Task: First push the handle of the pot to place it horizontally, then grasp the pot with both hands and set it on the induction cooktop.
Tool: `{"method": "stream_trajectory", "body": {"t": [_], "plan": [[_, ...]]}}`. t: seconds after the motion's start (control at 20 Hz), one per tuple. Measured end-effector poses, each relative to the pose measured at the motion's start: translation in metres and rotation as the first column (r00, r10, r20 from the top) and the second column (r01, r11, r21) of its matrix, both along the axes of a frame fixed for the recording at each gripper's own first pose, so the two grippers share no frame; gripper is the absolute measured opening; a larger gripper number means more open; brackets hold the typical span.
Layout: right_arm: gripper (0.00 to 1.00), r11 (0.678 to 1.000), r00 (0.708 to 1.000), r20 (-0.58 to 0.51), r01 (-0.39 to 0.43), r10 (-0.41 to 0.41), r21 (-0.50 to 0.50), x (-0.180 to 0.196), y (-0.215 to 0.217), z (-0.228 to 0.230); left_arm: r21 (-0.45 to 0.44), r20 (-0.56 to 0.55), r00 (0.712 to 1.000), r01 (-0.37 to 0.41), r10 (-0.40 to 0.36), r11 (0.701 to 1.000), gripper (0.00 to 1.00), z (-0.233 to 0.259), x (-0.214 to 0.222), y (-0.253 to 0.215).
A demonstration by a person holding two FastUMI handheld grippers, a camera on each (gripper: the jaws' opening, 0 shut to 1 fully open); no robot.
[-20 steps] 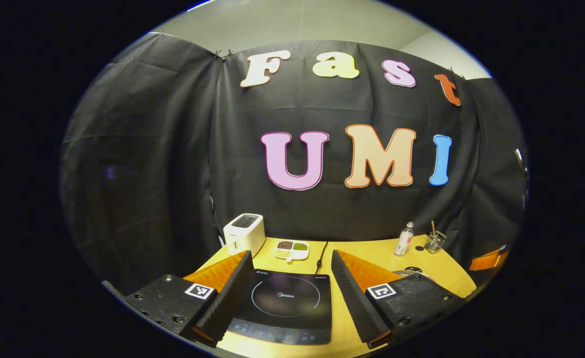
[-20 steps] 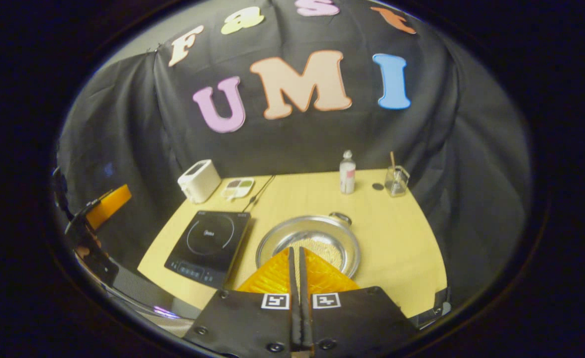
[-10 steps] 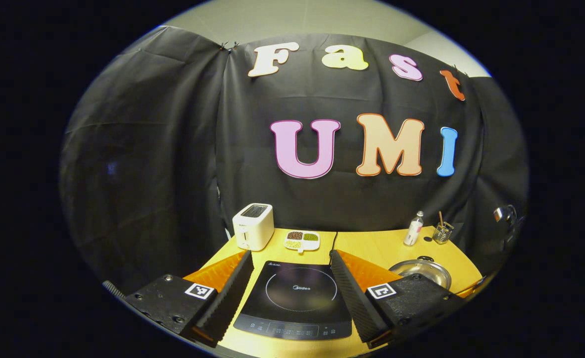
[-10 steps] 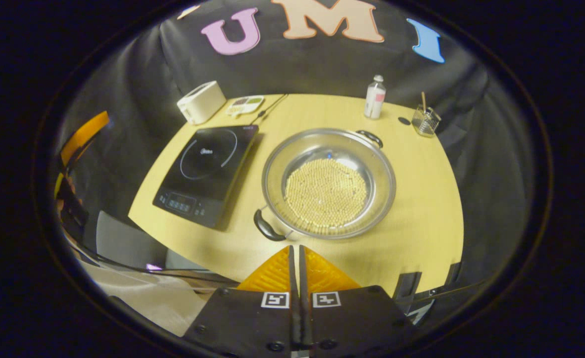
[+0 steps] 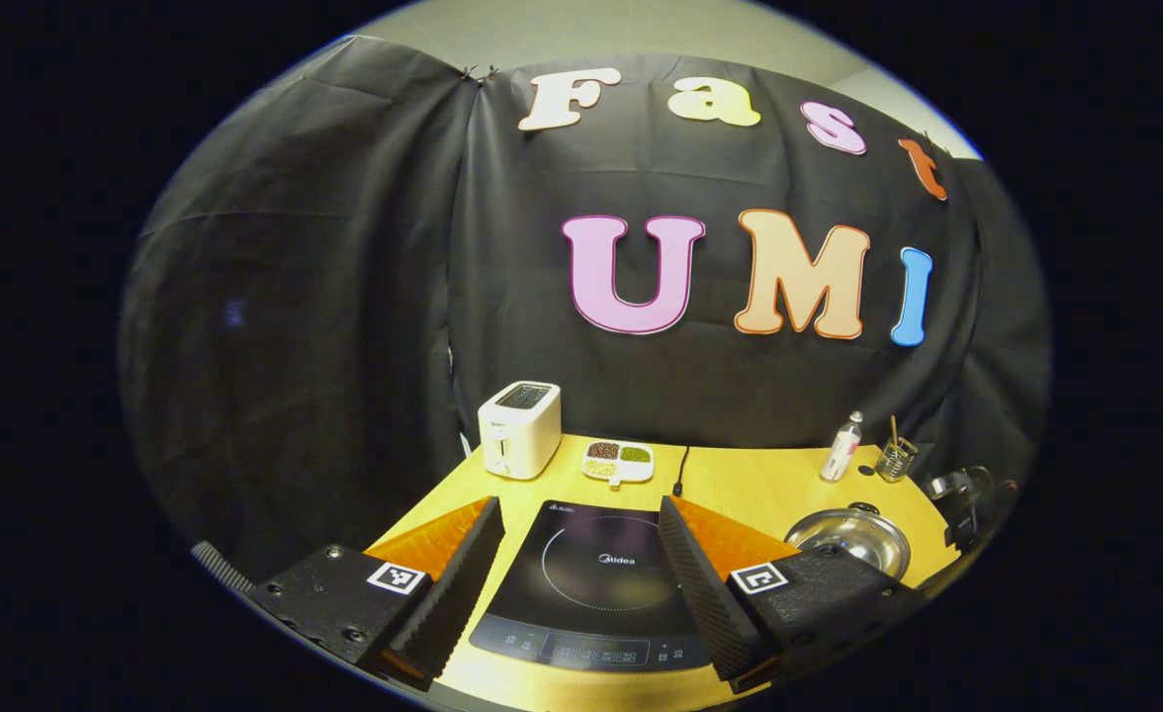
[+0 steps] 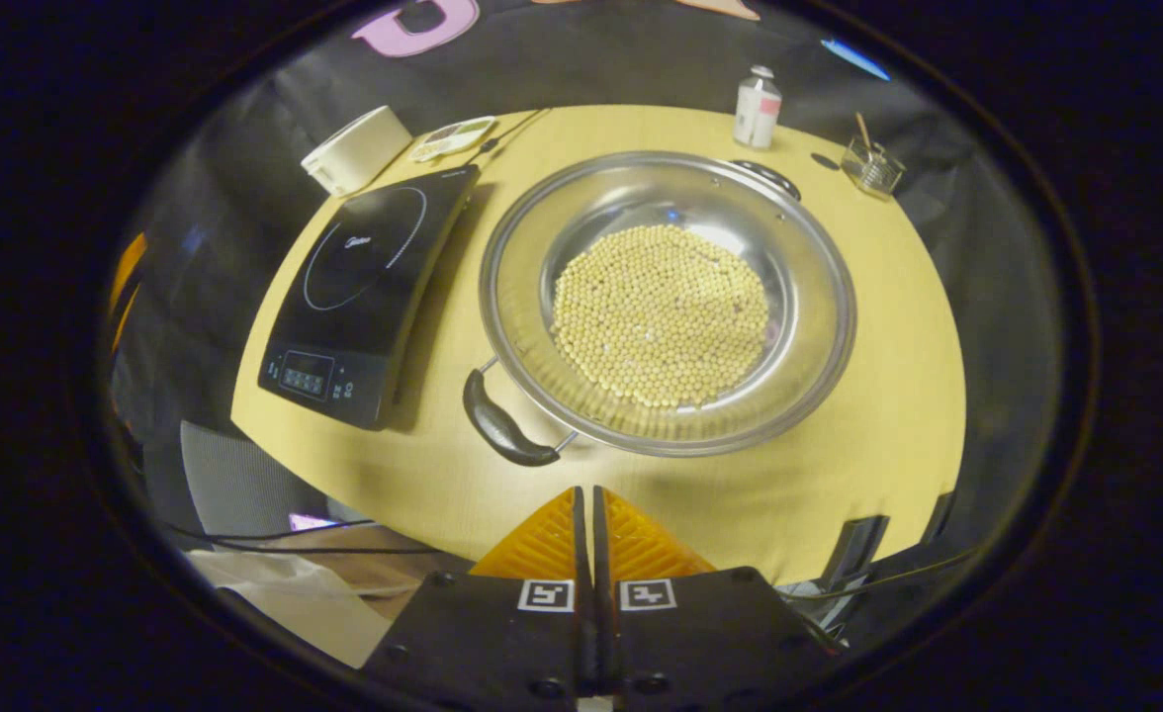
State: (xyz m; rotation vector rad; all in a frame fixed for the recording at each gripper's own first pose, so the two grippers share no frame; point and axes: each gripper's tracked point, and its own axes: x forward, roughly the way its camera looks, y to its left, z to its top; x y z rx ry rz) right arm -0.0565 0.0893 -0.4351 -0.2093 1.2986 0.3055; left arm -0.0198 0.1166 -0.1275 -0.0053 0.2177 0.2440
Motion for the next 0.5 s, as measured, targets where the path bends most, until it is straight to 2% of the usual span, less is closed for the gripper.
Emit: {"method": "stream_trajectory", "body": {"t": [0.3,0.35,0.4,0.5], "plan": [[0.03,0.998,1.0,-0.015,0.017,-0.018,-0.056,0.009,-0.003,-0.026,-0.027,-0.016,1.0,-0.021,0.021,0.999,0.96,-0.01,0.003,0.005],[0.03,0.998,1.0,-0.018,0.017,-0.018,-0.059,0.011,-0.001,-0.028,-0.03,-0.02,1.0,-0.024,0.024,0.999,0.94,-0.012,0.004,0.006],[0.03,0.998,1.0,-0.024,0.015,-0.016,-0.055,0.01,0.003,-0.03,-0.029,-0.023,0.999,-0.028,0.027,0.999,0.97,-0.012,0.005,0.007],[0.03,0.999,0.999,-0.03,0.01,-0.011,-0.045,0.01,0.011,-0.032,-0.024,-0.029,0.999,-0.033,0.032,0.999,0.96,-0.013,0.006,0.009]]}}
